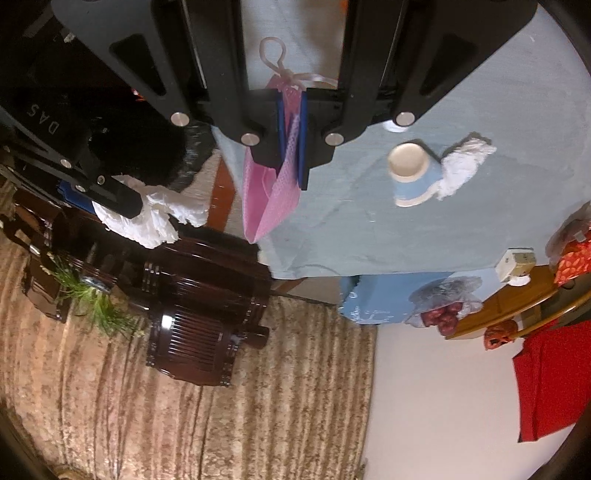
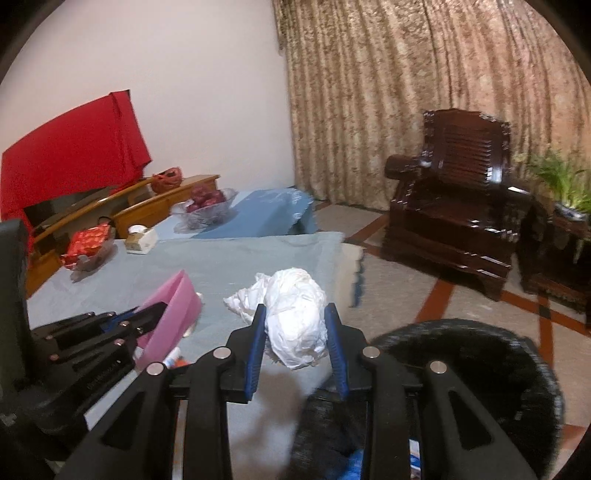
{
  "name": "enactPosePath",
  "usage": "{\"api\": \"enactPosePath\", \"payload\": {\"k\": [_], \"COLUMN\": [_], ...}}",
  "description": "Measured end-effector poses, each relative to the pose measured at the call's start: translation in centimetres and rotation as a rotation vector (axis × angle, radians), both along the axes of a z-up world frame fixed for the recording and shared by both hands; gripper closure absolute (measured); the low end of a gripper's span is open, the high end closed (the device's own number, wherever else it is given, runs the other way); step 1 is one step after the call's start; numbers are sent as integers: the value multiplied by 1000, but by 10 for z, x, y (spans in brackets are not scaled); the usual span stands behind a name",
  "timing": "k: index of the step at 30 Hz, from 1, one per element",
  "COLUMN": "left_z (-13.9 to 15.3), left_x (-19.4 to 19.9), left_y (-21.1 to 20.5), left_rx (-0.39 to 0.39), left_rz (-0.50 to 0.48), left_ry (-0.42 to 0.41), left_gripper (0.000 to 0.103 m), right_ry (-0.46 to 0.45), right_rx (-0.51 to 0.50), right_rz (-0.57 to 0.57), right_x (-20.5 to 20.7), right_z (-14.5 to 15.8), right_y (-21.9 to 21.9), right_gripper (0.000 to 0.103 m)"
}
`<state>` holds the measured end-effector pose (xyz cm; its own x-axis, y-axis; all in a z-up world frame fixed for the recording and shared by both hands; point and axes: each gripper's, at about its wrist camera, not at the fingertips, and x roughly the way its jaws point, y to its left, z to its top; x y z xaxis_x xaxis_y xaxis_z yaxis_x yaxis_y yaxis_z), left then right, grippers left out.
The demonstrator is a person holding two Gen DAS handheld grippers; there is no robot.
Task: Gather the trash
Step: 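Carry the pink mask and white tissue over the bin and release both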
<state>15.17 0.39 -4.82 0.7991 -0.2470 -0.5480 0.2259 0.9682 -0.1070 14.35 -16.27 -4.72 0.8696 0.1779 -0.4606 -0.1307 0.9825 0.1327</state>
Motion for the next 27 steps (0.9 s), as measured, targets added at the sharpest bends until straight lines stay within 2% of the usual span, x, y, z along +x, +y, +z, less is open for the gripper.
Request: {"api": "enactPosePath", "payload": {"k": [15, 27], "left_z": [-3, -27], "left_x": [-14, -15], "left_y": [-106, -176], "left_rx": [-17, 6], "left_rz": [-219, -347], "left_ry": [1, 31], "left_gripper": [98, 98], "right_ry": [47, 98], "right_rx": [-18, -22], "right_rz": [-237, -345], "right_x": [-54, -79], "right_z": [-19, -42], "right_y": [-109, -160], "right_gripper": [72, 72]}}
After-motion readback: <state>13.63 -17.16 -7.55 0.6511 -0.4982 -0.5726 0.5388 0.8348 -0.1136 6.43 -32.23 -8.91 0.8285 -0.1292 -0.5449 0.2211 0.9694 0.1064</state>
